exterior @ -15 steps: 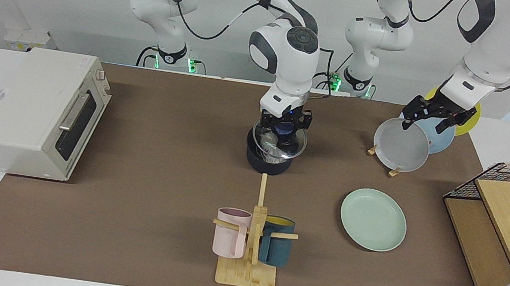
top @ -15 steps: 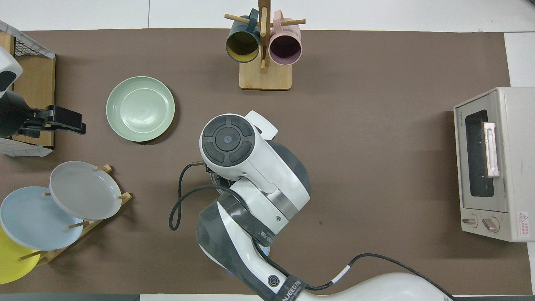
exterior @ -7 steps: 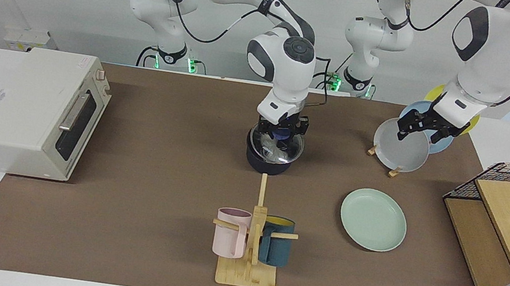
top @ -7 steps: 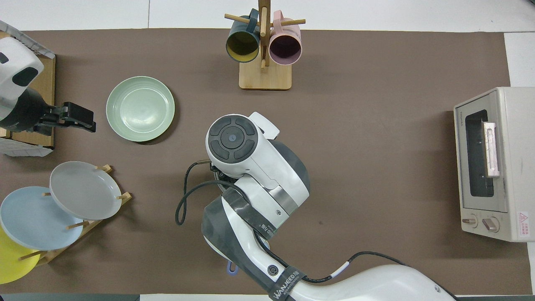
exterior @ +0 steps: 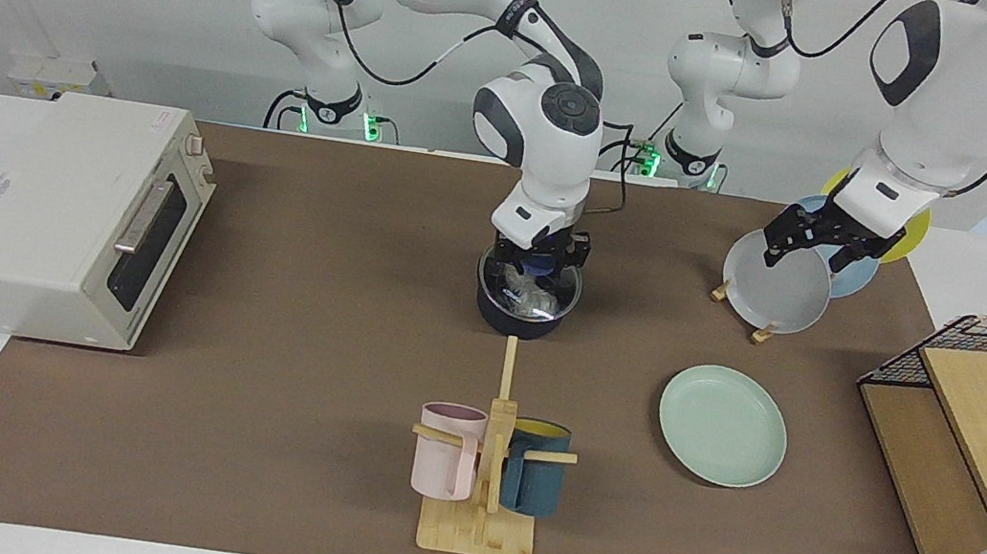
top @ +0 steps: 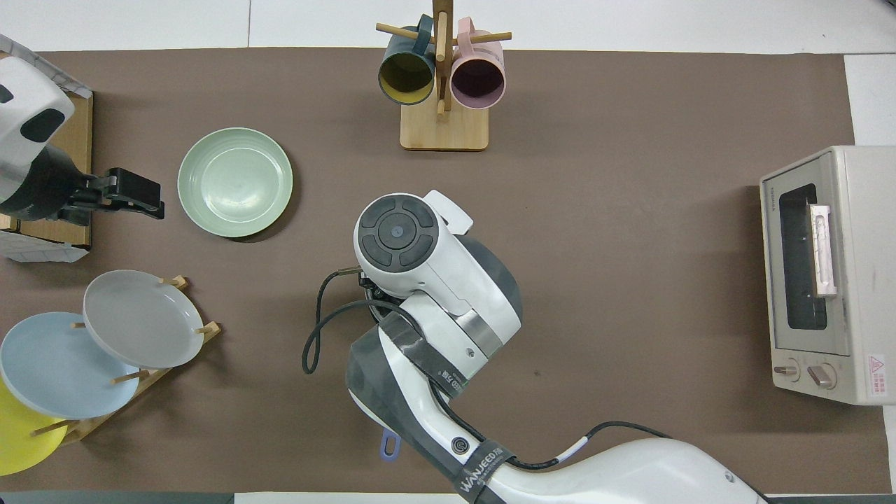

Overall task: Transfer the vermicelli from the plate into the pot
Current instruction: 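Set the glass lid onto the saucepan and open the right gripper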

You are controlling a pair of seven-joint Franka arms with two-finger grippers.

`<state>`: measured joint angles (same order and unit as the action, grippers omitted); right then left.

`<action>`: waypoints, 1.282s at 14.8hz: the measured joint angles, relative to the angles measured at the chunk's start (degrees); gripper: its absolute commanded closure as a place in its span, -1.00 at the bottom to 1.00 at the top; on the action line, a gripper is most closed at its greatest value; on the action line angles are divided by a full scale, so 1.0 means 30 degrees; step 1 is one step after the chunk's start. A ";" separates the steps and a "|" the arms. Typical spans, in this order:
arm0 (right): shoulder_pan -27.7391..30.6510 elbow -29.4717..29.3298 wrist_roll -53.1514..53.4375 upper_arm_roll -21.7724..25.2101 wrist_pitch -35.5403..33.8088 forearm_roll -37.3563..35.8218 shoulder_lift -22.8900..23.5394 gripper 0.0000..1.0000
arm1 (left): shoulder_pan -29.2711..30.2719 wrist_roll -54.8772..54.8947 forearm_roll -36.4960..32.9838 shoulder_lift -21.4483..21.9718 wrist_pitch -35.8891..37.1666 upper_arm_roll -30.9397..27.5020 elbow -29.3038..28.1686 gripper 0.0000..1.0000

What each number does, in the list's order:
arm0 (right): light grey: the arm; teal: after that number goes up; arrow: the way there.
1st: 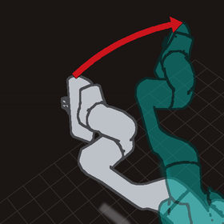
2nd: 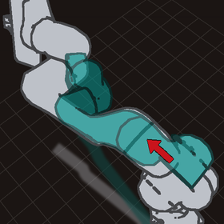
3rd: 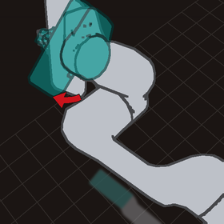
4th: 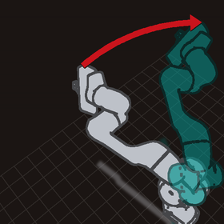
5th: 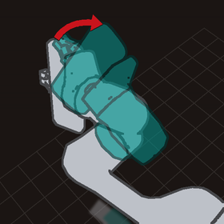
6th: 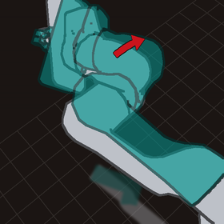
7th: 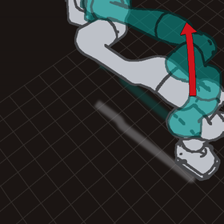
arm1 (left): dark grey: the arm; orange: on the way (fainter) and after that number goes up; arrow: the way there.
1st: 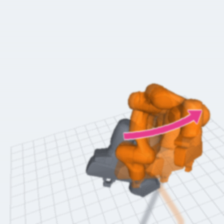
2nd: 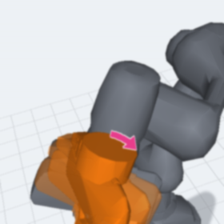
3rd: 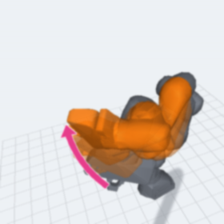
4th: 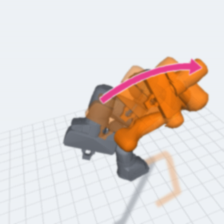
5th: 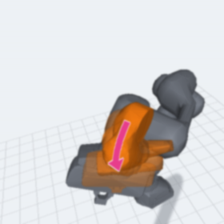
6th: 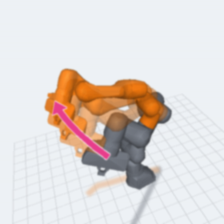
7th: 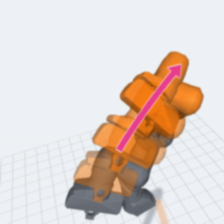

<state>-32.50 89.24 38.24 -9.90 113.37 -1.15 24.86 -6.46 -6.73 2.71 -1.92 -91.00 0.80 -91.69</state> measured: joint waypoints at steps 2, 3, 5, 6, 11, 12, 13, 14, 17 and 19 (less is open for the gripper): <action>0.0000 0.0088 0.0000 0.0000 0.0002 0.0005 -0.0001 -0.16 | 0.0023 -0.0005 0.0000 0.0223 0.0138 -0.0001 0.0001 -1.00; 0.0000 0.0091 0.0000 0.0000 0.0003 0.0006 -0.0002 -0.16 | 0.0027 -0.0007 0.0000 0.0279 0.0183 0.0000 0.0001 -1.00; 0.0000 0.0097 0.0002 0.0000 0.0004 0.0155 -0.0002 -0.16 | 0.0044 -0.0016 0.0000 0.0304 0.0204 0.0000 0.0000 -1.00; 0.0000 0.0100 0.0002 -0.0001 0.0054 0.0345 -0.0002 -0.16 | 0.0054 -0.0023 0.0000 0.0304 0.0212 -0.0001 -0.0001 -1.00; -0.0003 0.0143 0.0004 -0.0002 0.0491 0.0689 -0.0002 -0.16 | 0.0071 -0.0048 0.0000 0.0306 0.0222 -0.0002 -0.0001 -1.00; -0.0003 0.0180 0.0004 -0.0002 0.0491 0.0693 -0.0002 -0.17 | 0.0072 -0.0049 0.0000 0.0313 0.0224 -0.0002 -0.0001 -1.00; -0.0004 0.0240 0.0005 -0.0002 0.0492 0.0700 -0.0003 -0.17 | 0.0075 -0.0049 0.0000 0.0326 0.0238 -0.0003 -0.0001 -1.00; -0.0004 0.0304 0.0006 -0.0002 0.0505 0.0706 -0.0003 -0.17 | 0.0078 -0.0050 0.0000 0.0337 0.0258 -0.0004 -0.0001 -1.00; -0.0004 0.0383 0.0007 -0.0004 0.0518 0.0711 -0.0026 -0.18 | 0.0141 -0.0062 -0.0001 0.0390 0.0289 -0.0003 -0.0001 -1.00; -0.0004 0.0425 0.0007 -0.0004 0.0523 0.0712 -0.0042 -0.18 | 0.0302 -0.0061 -0.0001 0.0449 0.0314 0.0043 -0.0001 -1.00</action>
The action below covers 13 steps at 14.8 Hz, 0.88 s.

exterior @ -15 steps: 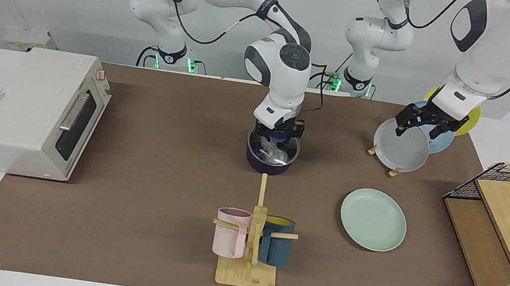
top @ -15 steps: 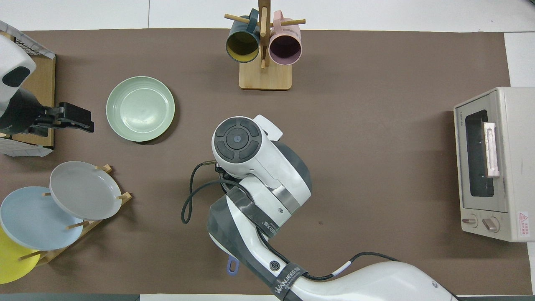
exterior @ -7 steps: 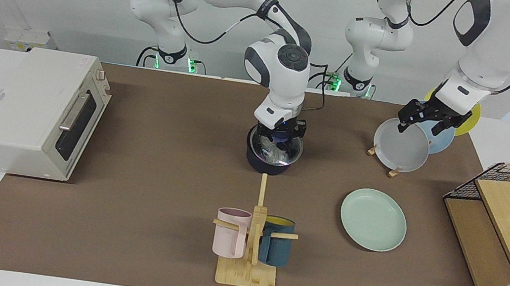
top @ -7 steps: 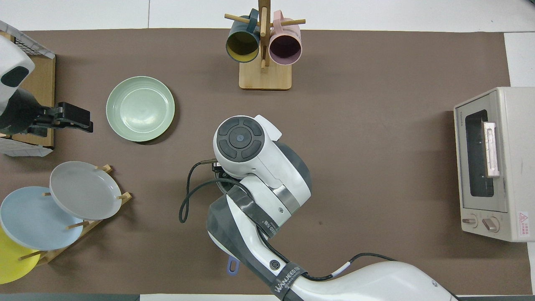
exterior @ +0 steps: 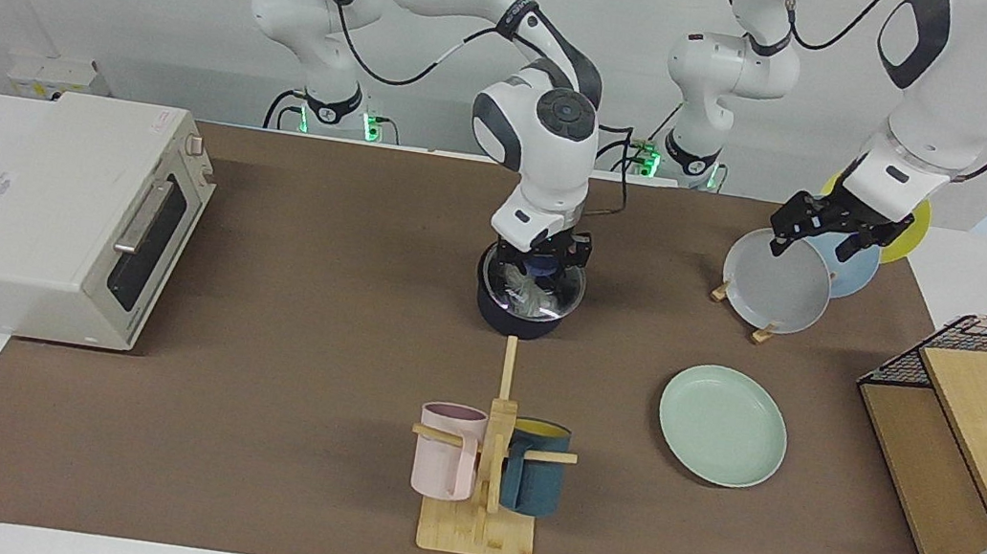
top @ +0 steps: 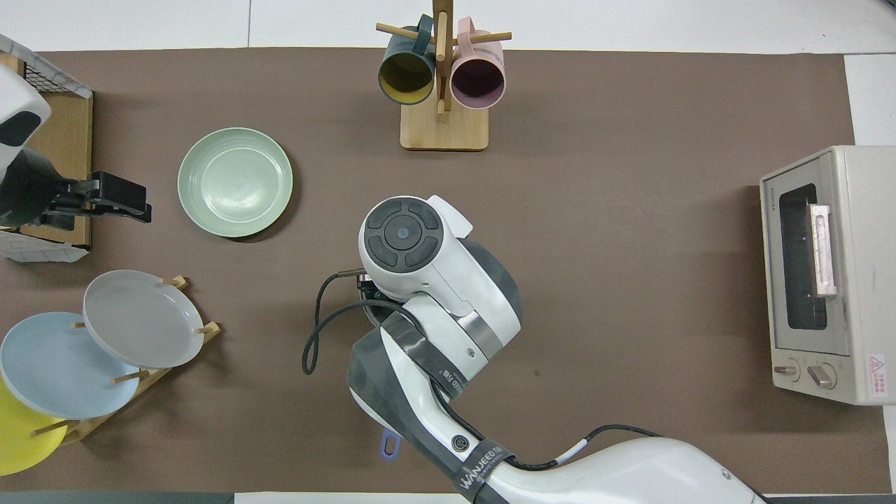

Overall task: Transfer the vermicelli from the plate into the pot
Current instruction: 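Set the glass lid onto the saucepan and open the right gripper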

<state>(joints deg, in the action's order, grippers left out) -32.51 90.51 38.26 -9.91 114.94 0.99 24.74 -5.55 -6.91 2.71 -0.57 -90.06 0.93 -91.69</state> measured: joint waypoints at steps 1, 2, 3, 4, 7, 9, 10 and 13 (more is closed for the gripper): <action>0.0000 0.0037 0.0000 0.0000 0.0001 0.0000 -0.0013 -0.18 | 0.0045 0.0000 0.0000 0.0025 0.0009 0.0001 0.0000 -1.00; 0.0001 0.0072 0.0000 0.0000 0.0003 0.0001 -0.0026 -0.18 | 0.0066 0.0000 0.0000 0.0036 0.0021 0.0009 0.0000 -1.00; 0.0004 0.0097 0.0000 0.0000 0.0007 0.0001 -0.0038 -0.18 | 0.0112 0.0000 0.0000 0.0046 0.0035 0.0056 0.0000 -1.00; 0.0010 0.0113 0.0001 0.0000 0.0008 0.0001 -0.0047 -0.18 | 0.0277 0.0000 0.0000 0.0054 0.0045 0.0219 0.0000 -1.00; 0.0051 0.0138 0.0001 0.0001 0.0009 0.0001 -0.0061 -0.18 | 0.1026 0.0000 0.0000 0.0059 0.0068 0.1003 0.0000 -1.00; 0.0057 0.0151 0.0001 0.0000 0.0008 0.0002 -0.0063 -0.19 | 0.1062 0.0000 0.0000 0.0059 0.0077 0.1094 0.0000 -1.00; 0.0058 0.0165 0.0001 0.0001 0.0006 0.0002 -0.0064 -0.18 | 0.1064 0.0000 0.0000 0.0059 0.0078 0.1117 0.0000 -1.00; 0.0067 0.0230 0.0001 0.0001 0.0003 0.0002 -0.0072 -0.19 | 0.1157 0.0000 0.0000 0.0076 0.0080 0.1136 -0.0001 -1.00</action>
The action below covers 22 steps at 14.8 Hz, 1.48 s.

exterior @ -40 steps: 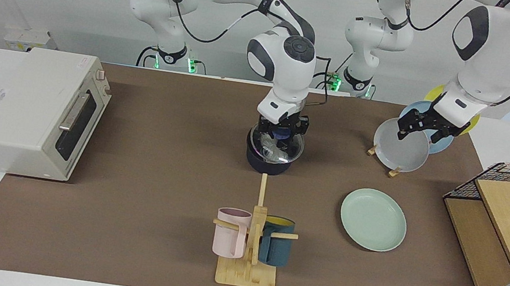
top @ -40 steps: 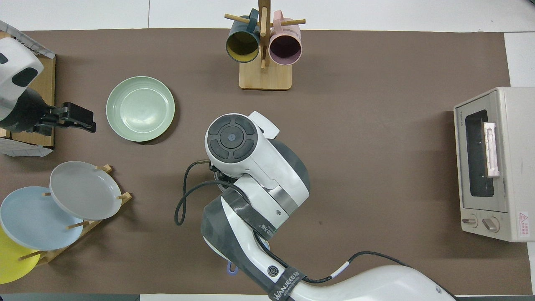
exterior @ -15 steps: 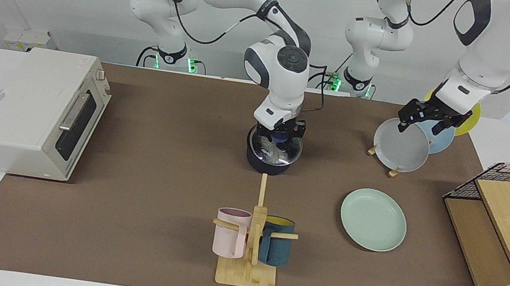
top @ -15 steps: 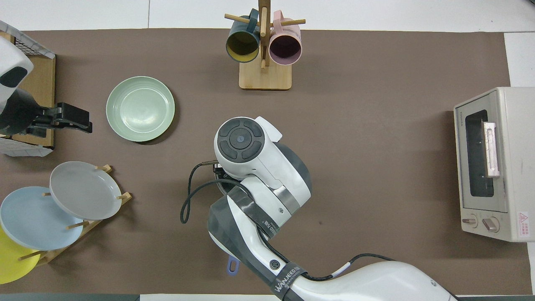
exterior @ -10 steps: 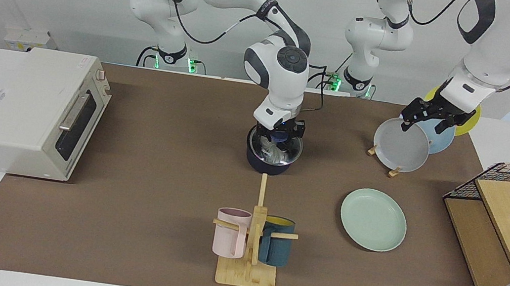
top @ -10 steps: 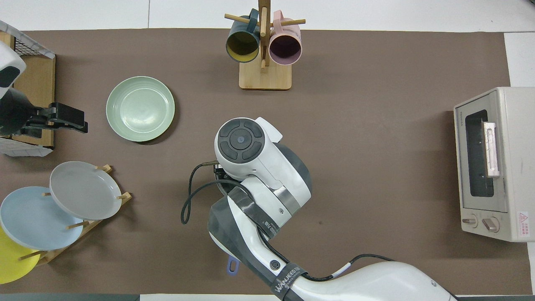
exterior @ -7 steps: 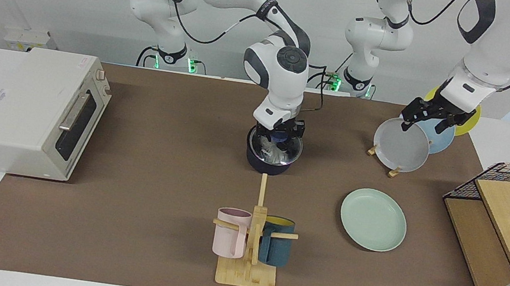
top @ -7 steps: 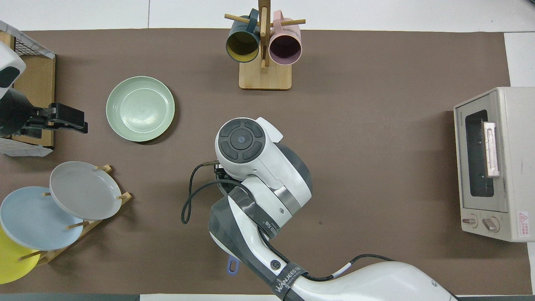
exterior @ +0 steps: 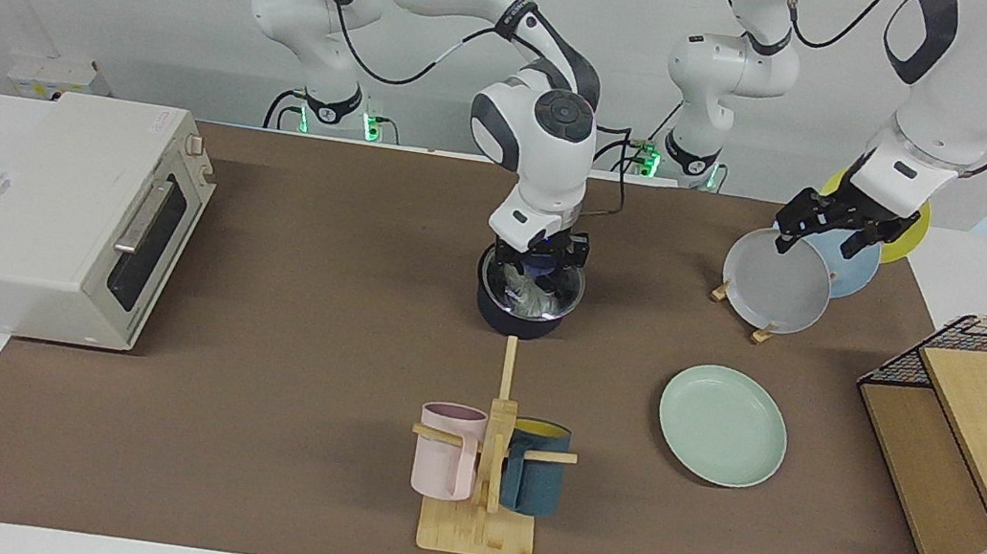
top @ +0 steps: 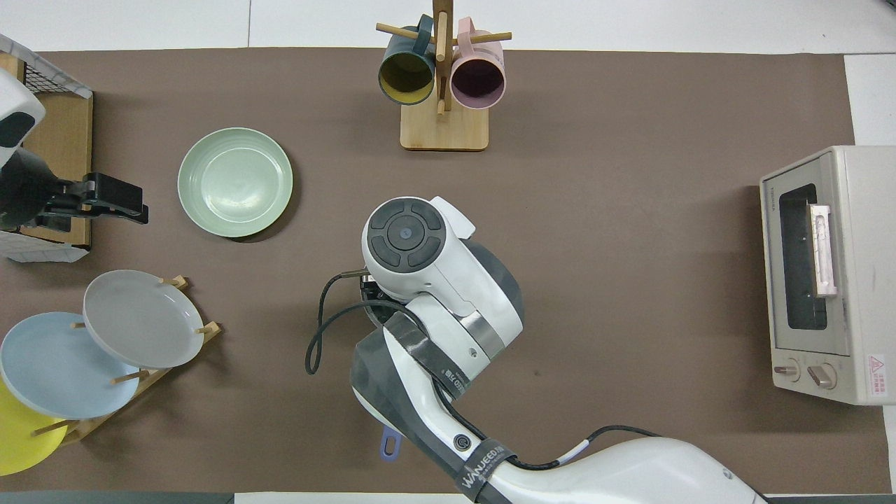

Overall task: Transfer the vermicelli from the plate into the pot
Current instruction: 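Set the glass lid onto the saucepan and open the right gripper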

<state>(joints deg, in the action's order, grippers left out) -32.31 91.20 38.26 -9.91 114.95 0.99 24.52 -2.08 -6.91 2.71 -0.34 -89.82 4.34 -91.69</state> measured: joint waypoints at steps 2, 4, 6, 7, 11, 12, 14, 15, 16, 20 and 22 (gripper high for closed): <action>0.0009 0.0049 0.0000 0.0000 -0.0042 0.0000 -0.0007 -0.19 | 0.0049 0.0000 0.0000 0.0028 0.0000 0.0009 0.0000 -1.00; 0.0045 0.0061 0.0000 -0.0003 -0.0093 0.0000 -0.0018 -0.19 | 0.0051 0.0000 0.0000 0.0043 0.0000 0.0018 0.0000 -1.00; 0.0134 0.0059 0.0000 -0.0003 -0.0310 0.0000 -0.0049 -0.19 | 0.0051 0.0000 0.0000 0.0047 0.0000 0.0049 -0.0003 -1.00; 0.0163 0.0059 0.0000 -0.0003 -0.0446 0.0000 -0.0070 -0.19 | 0.0051 0.0000 0.0000 0.0046 0.0000 0.0067 -0.0011 -1.00; 0.0202 0.0059 0.0000 -0.0002 -0.0557 0.0000 -0.0114 -0.19 | 0.0049 0.0000 0.0000 0.0047 -0.0001 0.0154 -0.0031 -1.00; 0.0210 0.0059 0.0000 -0.0002 -0.0563 0.0000 -0.0114 -0.19 | 0.0049 0.0000 0.0000 0.0046 0.0000 0.0163 -0.0039 -1.00; 0.0214 0.0059 0.0000 -0.0003 -0.0563 0.0000 -0.0115 -0.19 | 0.0050 0.0001 0.0000 0.0047 -0.0001 0.0163 -0.0041 -1.00; 0.0215 0.0059 0.0000 -0.0002 -0.0563 0.0039 -0.0114 -0.19 | 0.0050 0.0003 0.0000 0.0047 -0.0001 0.0163 -0.0041 -1.00; 0.0218 0.0060 0.0000 -0.0002 -0.0563 0.0181 -0.0114 -0.19 | 0.0050 0.0004 0.0000 0.0047 -0.0001 0.0163 -0.0041 -1.00; 0.0221 0.0065 0.0000 -0.0002 -0.0560 0.0456 -0.0114 -0.19 | 0.0050 0.0005 0.0000 0.0047 -0.0001 0.0163 -0.0041 -1.00; 0.0219 0.0094 0.0000 -0.0003 -0.0548 0.0456 -0.0114 -0.19 | 0.0050 0.0005 0.0000 0.0047 -0.0001 0.0162 -0.0041 -1.00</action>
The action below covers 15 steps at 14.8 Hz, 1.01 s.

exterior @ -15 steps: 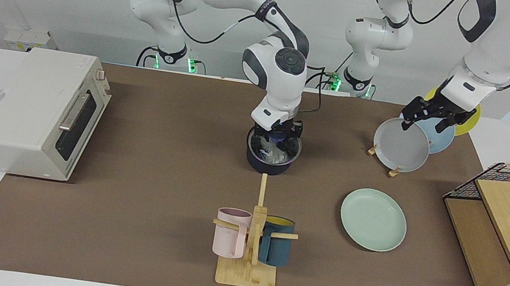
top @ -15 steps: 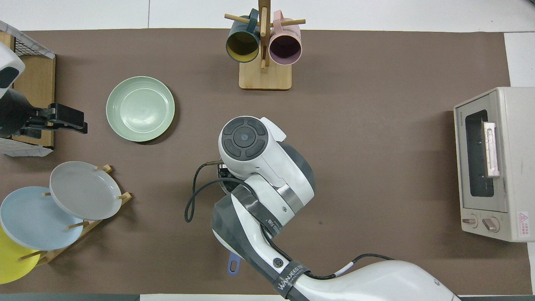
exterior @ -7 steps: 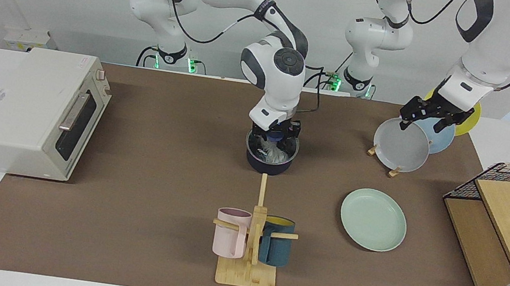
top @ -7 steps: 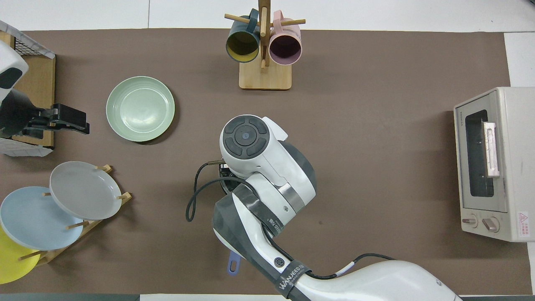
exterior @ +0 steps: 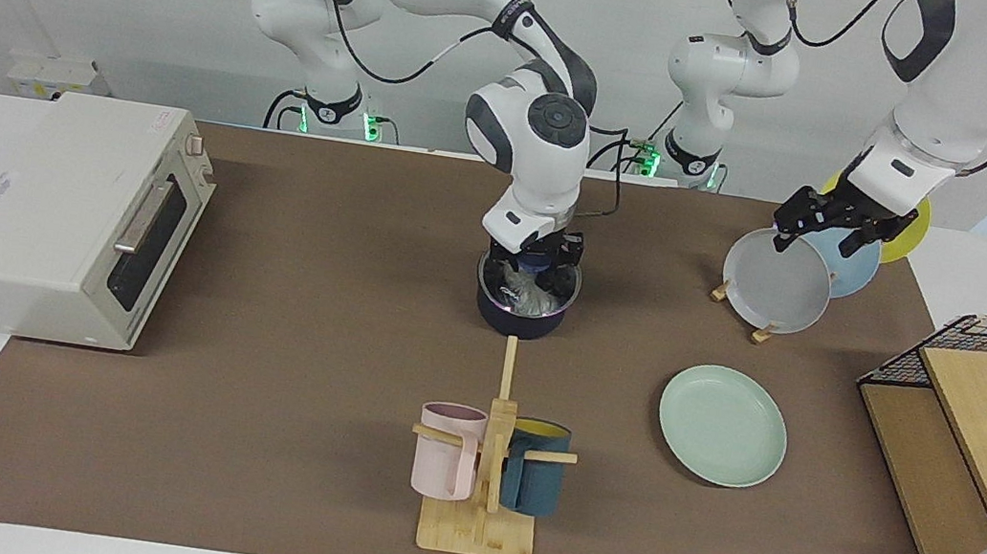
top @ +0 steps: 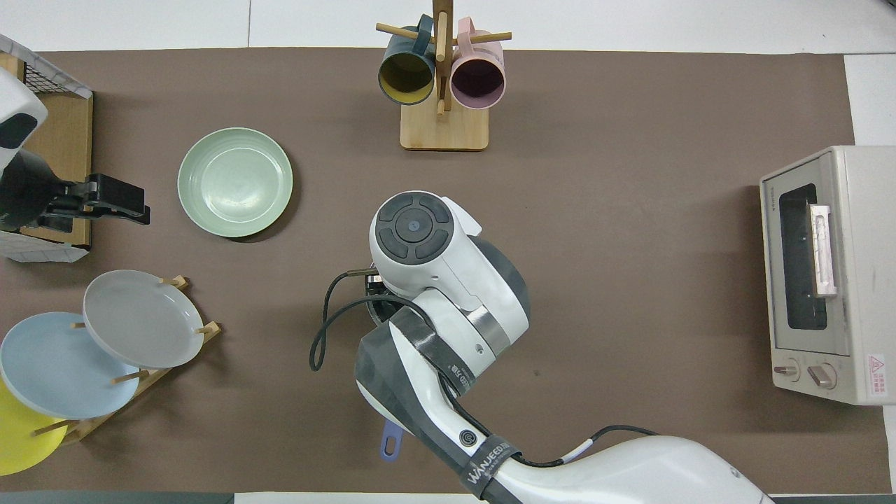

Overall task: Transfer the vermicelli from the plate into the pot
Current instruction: 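Set the glass lid onto the saucepan and open the right gripper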

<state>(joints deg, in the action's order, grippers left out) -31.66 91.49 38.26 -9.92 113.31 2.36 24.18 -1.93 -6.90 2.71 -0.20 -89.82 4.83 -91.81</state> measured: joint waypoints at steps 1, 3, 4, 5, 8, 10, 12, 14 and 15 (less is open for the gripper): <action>0.0000 0.0013 0.0000 0.0000 0.0002 0.0000 0.0000 -0.19 | 0.0000 0.0000 0.0000 0.0000 0.0000 -0.0001 0.0000 -1.00; -0.0015 0.0051 0.0000 -0.0002 0.0026 0.0000 0.0000 -0.19 | 0.0001 0.0000 0.0000 0.0000 0.0000 -0.0005 0.0000 -1.00; -0.0026 0.0072 0.0000 -0.0005 0.0075 0.0000 0.0000 -0.20 | 0.0002 0.0000 0.0000 0.0000 0.0000 -0.0008 0.0000 -1.00; -0.0028 0.0092 0.0000 -0.0005 0.0105 0.0000 0.0000 -0.20 | 0.0003 0.0000 0.0000 0.0000 0.0000 -0.0010 0.0000 -1.00; -0.0031 0.0114 0.0000 -0.0006 0.0155 0.0000 0.0000 -0.37 | 0.0006 0.0000 -0.0025 0.0000 0.0000 -0.0020 0.0000 -1.00; -0.0032 0.0120 0.0000 -0.0009 0.0177 0.0001 -0.0005 -0.74 | 0.0006 0.0000 -0.0227 0.0000 -0.0001 -0.0020 0.0000 -1.00; -0.0032 0.0118 0.0000 -0.0011 0.0189 0.0001 -0.0017 -1.00 | 0.0005 0.0000 -0.0392 0.0000 -0.0004 -0.0016 0.0000 -1.00; -0.0036 0.0118 0.0000 -0.0017 0.0196 0.0001 -0.0020 -1.00 | 0.0005 0.0001 -0.0426 0.0000 -0.0005 -0.0013 0.0000 -1.00; -0.0035 0.0109 0.0000 -0.0015 0.0196 0.0001 -0.0024 -1.00 | 0.0005 0.0002 -0.0429 0.0000 -0.0005 -0.0011 0.0000 -1.00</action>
<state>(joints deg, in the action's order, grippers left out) -31.76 91.81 38.26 -9.96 113.90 2.36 24.11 -1.91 -6.89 1.42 -0.20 -89.83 4.79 -91.81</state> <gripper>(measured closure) 0.009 0.000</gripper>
